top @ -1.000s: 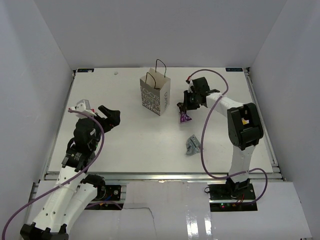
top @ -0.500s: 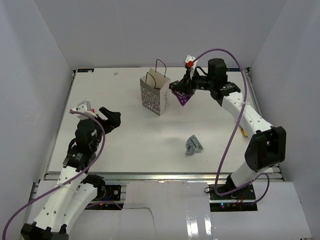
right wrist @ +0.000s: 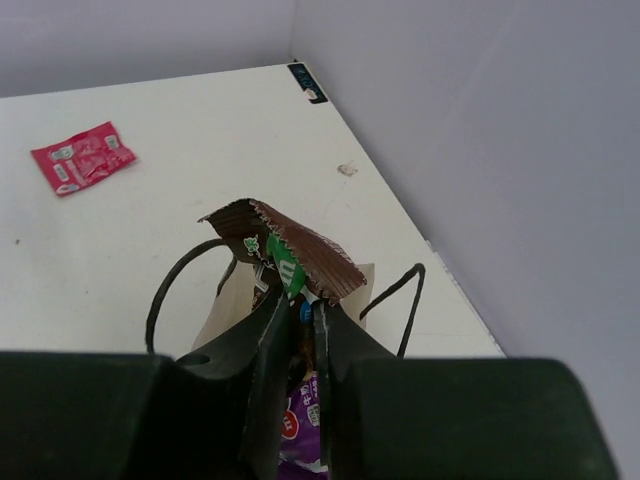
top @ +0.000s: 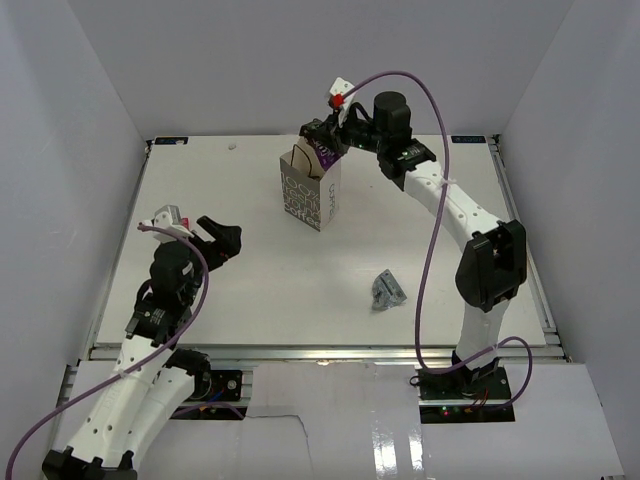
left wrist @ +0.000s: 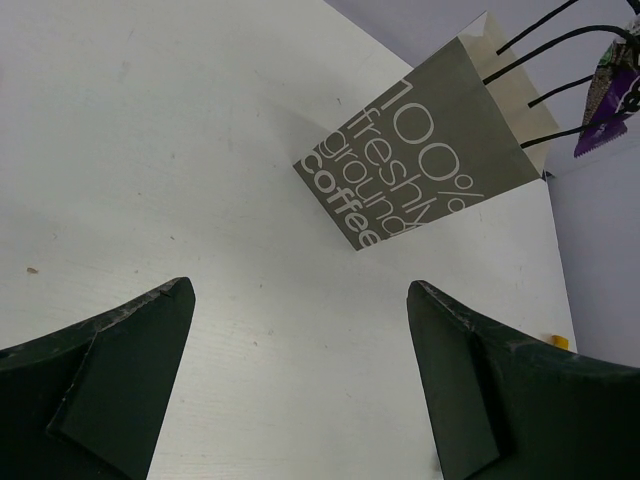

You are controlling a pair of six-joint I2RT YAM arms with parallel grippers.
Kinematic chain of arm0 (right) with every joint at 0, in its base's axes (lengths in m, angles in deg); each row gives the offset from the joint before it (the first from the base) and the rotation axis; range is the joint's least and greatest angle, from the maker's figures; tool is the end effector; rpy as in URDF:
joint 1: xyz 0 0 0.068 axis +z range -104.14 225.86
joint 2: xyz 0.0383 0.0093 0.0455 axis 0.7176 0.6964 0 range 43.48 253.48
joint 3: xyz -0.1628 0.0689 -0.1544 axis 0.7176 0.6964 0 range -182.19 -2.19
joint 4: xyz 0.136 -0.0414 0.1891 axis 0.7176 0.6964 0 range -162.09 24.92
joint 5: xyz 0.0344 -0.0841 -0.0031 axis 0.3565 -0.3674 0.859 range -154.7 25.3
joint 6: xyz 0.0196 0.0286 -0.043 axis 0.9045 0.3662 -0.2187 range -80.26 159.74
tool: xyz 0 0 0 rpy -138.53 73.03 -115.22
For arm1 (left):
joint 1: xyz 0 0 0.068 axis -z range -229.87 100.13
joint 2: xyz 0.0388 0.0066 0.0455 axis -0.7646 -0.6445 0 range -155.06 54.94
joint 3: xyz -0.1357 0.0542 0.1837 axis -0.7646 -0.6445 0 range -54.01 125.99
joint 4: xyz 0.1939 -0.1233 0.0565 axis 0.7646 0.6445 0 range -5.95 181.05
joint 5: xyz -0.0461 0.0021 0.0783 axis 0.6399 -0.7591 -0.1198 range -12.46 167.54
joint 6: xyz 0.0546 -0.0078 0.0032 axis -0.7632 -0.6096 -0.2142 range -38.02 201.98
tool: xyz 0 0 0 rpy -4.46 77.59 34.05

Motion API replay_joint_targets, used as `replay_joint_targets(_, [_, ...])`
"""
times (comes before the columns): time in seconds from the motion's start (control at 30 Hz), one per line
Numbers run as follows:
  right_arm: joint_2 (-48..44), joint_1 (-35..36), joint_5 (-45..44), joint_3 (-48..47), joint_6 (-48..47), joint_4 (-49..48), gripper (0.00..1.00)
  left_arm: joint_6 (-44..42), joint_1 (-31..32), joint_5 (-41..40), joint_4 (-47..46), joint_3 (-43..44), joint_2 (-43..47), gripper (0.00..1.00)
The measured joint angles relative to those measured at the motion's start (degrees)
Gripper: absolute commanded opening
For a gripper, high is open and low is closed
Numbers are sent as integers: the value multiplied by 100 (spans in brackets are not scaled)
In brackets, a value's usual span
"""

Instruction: Place the snacks into the paper bag

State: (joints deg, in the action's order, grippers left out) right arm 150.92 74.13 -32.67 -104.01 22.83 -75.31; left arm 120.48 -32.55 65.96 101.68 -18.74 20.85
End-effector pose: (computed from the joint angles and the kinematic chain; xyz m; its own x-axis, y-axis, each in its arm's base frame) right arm 0.3571 0.2147 0.3615 0.2174 -0.1630 -0.9624 -0.8414 0.4685 -0.2694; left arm 0.1525 -0.0397 0.2724 -0.2786 -0.5519 -0.7860 -0.0839 0.8292 -0.5526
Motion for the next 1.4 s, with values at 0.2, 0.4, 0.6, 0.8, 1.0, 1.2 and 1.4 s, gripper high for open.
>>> replay_joint_targets(0.2, [219,168,-688,-7,323,-479,14,59,0,0,35,-17,68,98])
replay_joint_targets(0.4, [269,369,-1364,133,592,-977,25,57,0,-2,37,-17,-74,98])
replay_joint_targets(0.6, [269,433,-1598,352,682,-1119,47,50,0,-4,37,-17,-162,98])
replay_joint_targets(0.8, [254,391,-1641,372,686,-1060,53,-59,0,13,31,-17,-293,98])
replay_joint_targets(1.0, [-37,66,-1248,372,789,-527,71,-431,0,170,87,203,-909,98])
replay_joint_targets(1.2, [-901,-964,291,695,468,407,83,-918,-398,511,343,741,-1904,98])
replay_joint_targets(1.4, [-1517,-1768,1698,1650,-568,1880,86,-1268,-2035,1502,356,1187,-3254,98])
